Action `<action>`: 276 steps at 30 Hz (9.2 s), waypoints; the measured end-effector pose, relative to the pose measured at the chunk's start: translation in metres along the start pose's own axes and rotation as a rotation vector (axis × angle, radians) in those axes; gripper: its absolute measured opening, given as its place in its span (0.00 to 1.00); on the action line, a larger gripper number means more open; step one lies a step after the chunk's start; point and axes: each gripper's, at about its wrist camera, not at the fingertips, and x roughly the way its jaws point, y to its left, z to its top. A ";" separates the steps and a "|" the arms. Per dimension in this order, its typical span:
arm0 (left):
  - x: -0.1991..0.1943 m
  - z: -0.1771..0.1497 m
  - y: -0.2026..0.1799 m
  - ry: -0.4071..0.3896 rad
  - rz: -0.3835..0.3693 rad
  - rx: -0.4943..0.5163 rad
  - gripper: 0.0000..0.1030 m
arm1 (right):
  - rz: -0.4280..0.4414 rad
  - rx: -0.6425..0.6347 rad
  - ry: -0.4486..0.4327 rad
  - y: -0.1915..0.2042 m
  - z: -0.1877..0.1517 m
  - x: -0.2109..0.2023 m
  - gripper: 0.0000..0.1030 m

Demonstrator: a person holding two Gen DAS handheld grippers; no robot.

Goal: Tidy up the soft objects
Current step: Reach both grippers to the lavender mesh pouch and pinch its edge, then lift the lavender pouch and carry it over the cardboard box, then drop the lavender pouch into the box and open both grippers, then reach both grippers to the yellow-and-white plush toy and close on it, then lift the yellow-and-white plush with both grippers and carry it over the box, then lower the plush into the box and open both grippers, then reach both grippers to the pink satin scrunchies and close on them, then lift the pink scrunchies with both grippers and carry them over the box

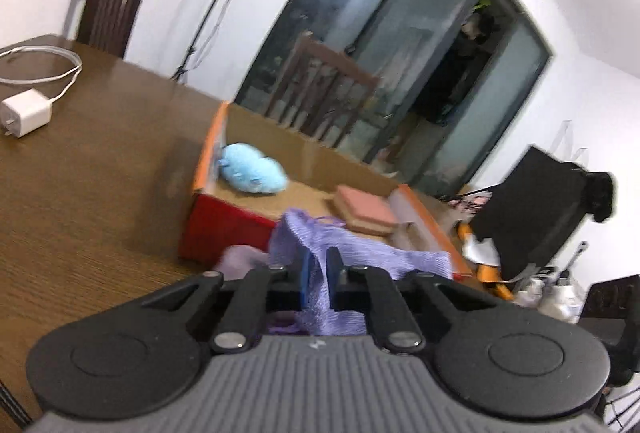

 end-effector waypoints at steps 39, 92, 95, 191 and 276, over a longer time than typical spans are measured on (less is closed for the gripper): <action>-0.036 -0.105 -0.063 0.179 -0.174 -0.038 0.10 | -0.127 -0.025 0.155 -0.015 -0.076 -0.131 0.16; -0.078 -0.067 -0.055 -0.119 0.276 0.351 0.97 | -0.275 -0.364 -0.029 0.008 -0.031 -0.130 0.80; -0.078 -0.082 -0.053 -0.060 0.310 0.344 0.97 | -0.276 -0.319 0.001 0.007 -0.057 -0.134 0.80; 0.018 -0.050 -0.125 0.117 -0.166 0.079 0.48 | -0.089 0.039 -0.100 -0.048 -0.013 -0.149 0.49; -0.001 -0.054 0.022 0.092 0.137 0.246 0.37 | -0.223 -0.204 0.148 0.058 -0.046 0.017 0.45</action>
